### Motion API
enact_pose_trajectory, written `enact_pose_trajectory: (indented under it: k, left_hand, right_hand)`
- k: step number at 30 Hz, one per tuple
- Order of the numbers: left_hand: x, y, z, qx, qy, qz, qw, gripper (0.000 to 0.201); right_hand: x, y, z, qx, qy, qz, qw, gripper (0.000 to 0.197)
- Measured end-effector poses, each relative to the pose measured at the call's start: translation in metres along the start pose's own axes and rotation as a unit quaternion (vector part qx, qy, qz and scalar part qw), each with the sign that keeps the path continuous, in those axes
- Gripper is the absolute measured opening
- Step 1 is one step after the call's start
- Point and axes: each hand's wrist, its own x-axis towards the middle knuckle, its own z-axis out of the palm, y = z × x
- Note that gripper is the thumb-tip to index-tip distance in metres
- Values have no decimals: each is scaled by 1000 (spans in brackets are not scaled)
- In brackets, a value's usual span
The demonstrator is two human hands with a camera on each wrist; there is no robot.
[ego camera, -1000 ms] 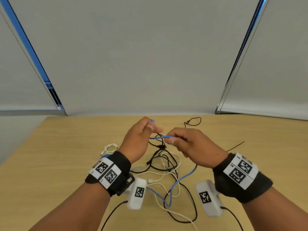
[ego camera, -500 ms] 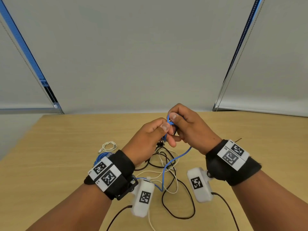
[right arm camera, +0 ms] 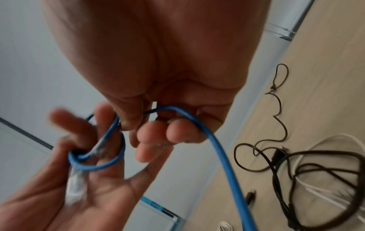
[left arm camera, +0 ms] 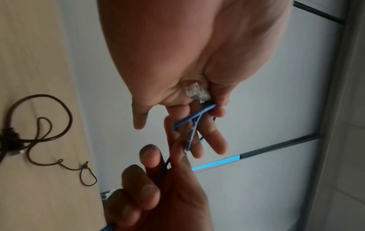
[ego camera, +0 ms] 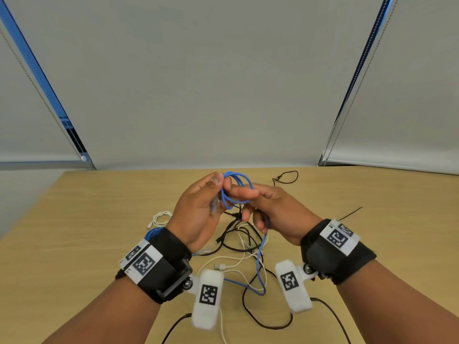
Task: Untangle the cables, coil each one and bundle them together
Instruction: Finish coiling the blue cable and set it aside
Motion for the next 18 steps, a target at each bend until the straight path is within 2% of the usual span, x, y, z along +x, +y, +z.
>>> enact_pose_trajectory:
  k: [3,4,6,9,11,12,15,18]
  left_hand:
    - [3,-1,-8,-4,28,19,999,26]
    - [5,0,-11,28,45,33,998,25]
    - [9,1,-20,174,88,61,979,23]
    - [8,-3,-31,420,91,59,901,23]
    - [5,-11,-35,525,63,44,848,23]
    - [3,-15,-37,550,55,36,833,22]
    - [-1,-20,-40,557,54,7,829,21]
    - [-4,-18,-39,501,17,-15,865,29]
  right_hand:
    - [1,12,12,-9,-20,33,999,28]
    - [0,17,15,-24,-30,52,998,27]
    - [-2,23,20,-50,-63,82,993,21]
    - [-4,21,23,-71,-91,91,989,18]
    - [-4,14,22,-117,-103,93,983,18]
    - [-4,9,19,-151,-108,92,978,18]
    - [-2,-5,12,-229,-86,66,967,9]
    - [3,-12,4,-254,5,6,967,14]
